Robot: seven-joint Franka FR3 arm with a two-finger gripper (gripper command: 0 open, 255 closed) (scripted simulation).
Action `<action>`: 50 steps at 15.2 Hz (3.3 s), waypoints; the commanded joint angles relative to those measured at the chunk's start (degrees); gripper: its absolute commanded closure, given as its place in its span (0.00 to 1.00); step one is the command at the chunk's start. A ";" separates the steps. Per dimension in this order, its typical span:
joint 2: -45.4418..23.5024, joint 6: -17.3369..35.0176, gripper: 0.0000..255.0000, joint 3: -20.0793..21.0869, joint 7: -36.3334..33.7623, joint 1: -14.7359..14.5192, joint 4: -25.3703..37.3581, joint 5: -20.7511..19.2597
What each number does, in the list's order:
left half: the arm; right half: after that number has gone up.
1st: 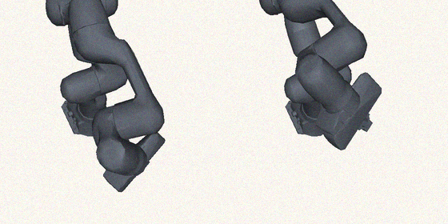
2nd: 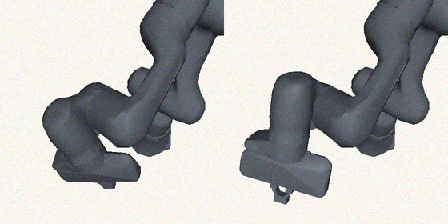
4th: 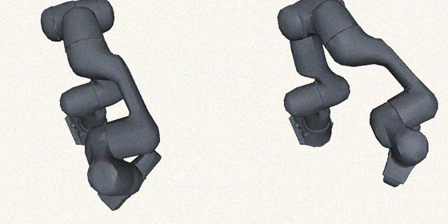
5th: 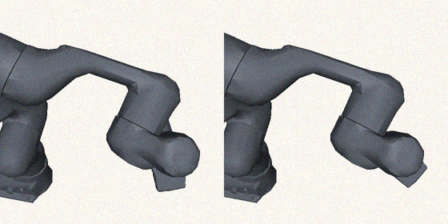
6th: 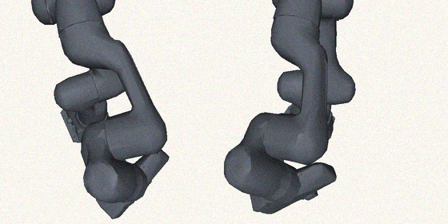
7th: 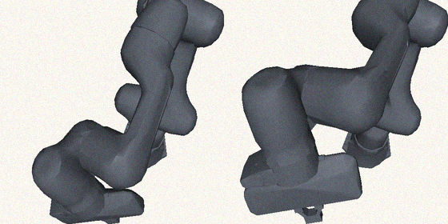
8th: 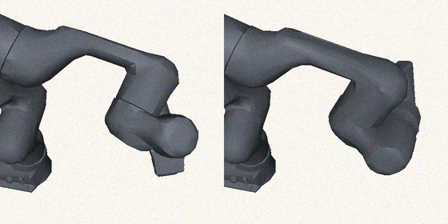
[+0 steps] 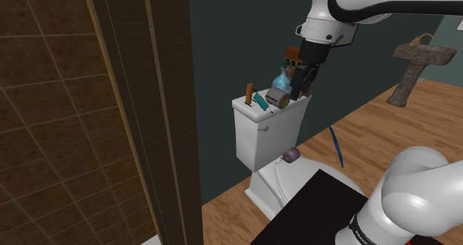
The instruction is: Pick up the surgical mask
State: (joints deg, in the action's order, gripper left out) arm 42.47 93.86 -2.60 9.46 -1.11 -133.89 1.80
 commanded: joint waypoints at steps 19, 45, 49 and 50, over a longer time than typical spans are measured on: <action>-36.87 15.30 0.00 -10.98 11.65 2.76 18.77 2.89; -71.33 17.27 1.00 -12.86 20.26 9.86 47.26 13.48; -71.32 17.28 1.00 -12.85 20.25 9.85 47.24 13.48; -71.32 17.27 1.00 -12.85 20.25 9.85 47.24 13.47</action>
State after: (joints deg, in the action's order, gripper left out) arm -28.80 111.12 -15.46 29.71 8.73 -86.65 15.27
